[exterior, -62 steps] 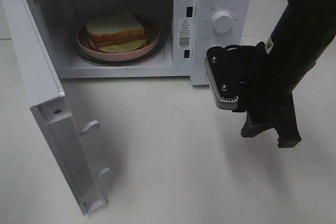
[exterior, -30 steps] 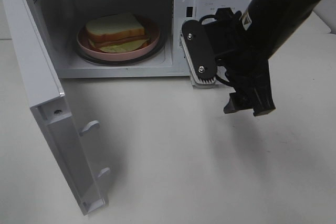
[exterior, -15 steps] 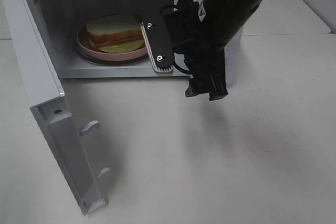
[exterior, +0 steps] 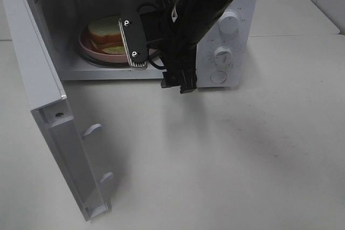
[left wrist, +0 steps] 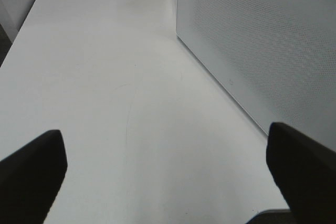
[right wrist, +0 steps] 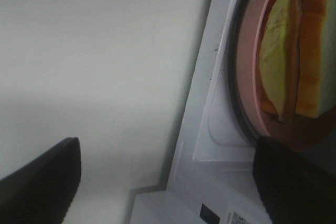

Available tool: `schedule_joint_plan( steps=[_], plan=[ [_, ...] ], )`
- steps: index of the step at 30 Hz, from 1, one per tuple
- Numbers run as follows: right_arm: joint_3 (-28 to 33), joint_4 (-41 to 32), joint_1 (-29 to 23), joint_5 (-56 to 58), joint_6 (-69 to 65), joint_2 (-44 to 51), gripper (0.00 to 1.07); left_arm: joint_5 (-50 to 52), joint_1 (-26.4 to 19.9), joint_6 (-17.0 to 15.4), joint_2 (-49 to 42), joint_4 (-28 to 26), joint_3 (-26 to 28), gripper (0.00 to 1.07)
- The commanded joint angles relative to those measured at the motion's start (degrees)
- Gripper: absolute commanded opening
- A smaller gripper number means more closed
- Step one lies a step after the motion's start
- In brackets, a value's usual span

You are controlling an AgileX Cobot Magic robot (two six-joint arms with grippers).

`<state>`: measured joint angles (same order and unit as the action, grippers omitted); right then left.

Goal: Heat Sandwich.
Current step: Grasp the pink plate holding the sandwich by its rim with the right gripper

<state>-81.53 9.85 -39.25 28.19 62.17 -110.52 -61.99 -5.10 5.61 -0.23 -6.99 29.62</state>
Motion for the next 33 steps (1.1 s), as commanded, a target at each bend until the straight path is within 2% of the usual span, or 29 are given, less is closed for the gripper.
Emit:
schedule_joint_plan(
  steps=[1, 15, 33],
  plan=[
    [-3.1, -0.6, -0.2, -0.5, -0.5, -2.5, 0.85, 0.5, 0.3, -0.2, -1.1, -0.5, -0.1, 0.98],
    [-17.2, -2.8, -0.2, 0.3, -0.7, -15.2, 0.84, 0.5, 0.3, -0.2, -1.1, -0.5, -0.1, 0.98],
    [-34.5, -2.6, -0.2, 6.4, -2.9, -25.4, 0.83, 0.5, 0.3, -0.2, -1.1, -0.5, -0.1, 0.98]
  ],
)
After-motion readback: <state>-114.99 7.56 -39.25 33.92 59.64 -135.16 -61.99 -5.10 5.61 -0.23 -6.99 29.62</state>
